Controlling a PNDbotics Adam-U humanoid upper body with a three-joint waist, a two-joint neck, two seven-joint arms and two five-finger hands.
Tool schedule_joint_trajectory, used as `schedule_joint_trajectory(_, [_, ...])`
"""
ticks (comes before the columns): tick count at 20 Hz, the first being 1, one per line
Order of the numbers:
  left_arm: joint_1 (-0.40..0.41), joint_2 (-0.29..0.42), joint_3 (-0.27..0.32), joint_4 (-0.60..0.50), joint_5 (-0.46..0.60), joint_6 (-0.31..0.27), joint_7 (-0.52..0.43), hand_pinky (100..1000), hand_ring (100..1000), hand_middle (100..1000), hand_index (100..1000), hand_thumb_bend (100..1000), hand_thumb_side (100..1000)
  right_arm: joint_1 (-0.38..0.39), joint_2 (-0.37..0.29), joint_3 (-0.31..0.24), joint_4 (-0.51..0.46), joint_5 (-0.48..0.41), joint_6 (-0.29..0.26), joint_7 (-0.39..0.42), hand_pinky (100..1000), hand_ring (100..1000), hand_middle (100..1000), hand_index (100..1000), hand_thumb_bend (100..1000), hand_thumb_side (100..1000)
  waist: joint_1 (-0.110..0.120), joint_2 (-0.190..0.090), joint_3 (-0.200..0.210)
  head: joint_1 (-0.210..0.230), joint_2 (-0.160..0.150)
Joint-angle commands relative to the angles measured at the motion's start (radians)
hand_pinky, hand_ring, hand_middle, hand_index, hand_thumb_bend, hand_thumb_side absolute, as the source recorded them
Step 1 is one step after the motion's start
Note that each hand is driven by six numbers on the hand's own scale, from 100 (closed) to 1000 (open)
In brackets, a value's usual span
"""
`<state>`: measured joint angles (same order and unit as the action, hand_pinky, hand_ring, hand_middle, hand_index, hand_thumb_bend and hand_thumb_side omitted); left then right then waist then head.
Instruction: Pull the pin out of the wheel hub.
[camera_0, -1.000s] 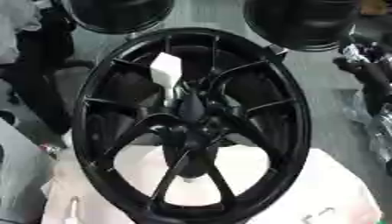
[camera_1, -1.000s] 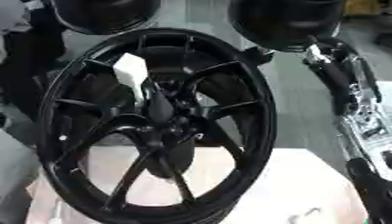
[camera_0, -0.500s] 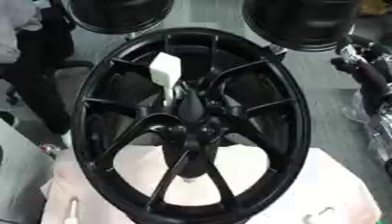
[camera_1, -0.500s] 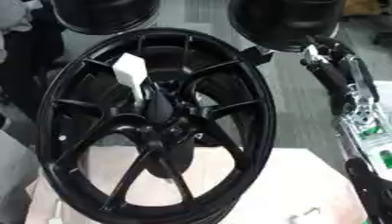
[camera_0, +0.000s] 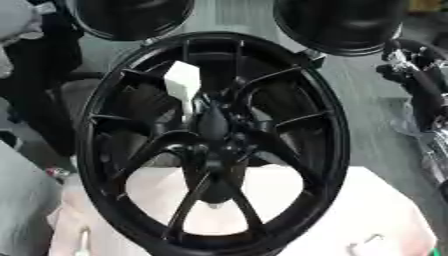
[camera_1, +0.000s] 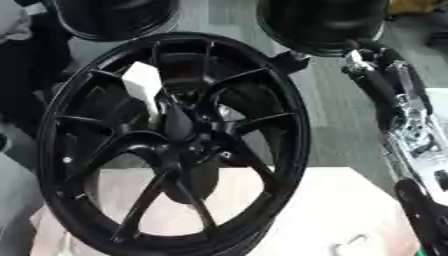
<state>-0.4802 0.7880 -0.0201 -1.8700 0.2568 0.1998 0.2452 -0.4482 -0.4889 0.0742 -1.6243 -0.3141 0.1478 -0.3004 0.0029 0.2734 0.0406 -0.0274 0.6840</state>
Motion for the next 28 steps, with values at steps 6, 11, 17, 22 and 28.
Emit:
schedule_joint_trajectory(6, [-0.086, 0.326, -0.097, -0.117, -0.023, 0.061, -0.187, 780, 773, 760, 783, 488, 531, -0.01, -0.039, 0.003, -0.016, -0.008, 0.004, 0.01, 803, 664, 636, 811, 258, 469, 0.01, -0.026, -0.007, 0.0, 0.002])
schedule_joint_trajectory(11, [-0.159, 0.389, -0.179, -0.13, -0.062, 0.08, -0.359, 791, 780, 764, 789, 479, 545, -0.01, -0.042, 0.01, -0.012, -0.009, 0.01, 0.016, 803, 662, 634, 810, 256, 473, 0.013, -0.031, -0.012, -0.005, 0.003])
schedule_joint_trajectory(17, [-0.286, 0.38, -0.28, -0.121, -0.148, 0.115, -0.641, 822, 801, 788, 822, 437, 618, -0.013, -0.052, 0.018, -0.011, -0.01, 0.015, 0.026, 803, 662, 634, 809, 252, 474, 0.02, -0.039, -0.015, -0.018, 0.007])
schedule_joint_trajectory(22, [-0.415, 0.313, -0.352, -0.028, -0.272, 0.114, -1.032, 838, 809, 797, 835, 416, 660, -0.004, -0.055, 0.019, -0.006, -0.007, 0.018, 0.029, 803, 663, 634, 809, 252, 477, 0.023, -0.045, -0.011, -0.025, 0.012])
schedule_joint_trajectory(28, [-0.51, 0.243, -0.404, 0.076, -0.343, 0.069, -1.149, 844, 816, 803, 840, 425, 664, 0.001, -0.057, 0.019, -0.004, -0.006, 0.018, 0.029, 803, 664, 635, 809, 251, 478, 0.024, -0.049, -0.005, -0.031, 0.015])
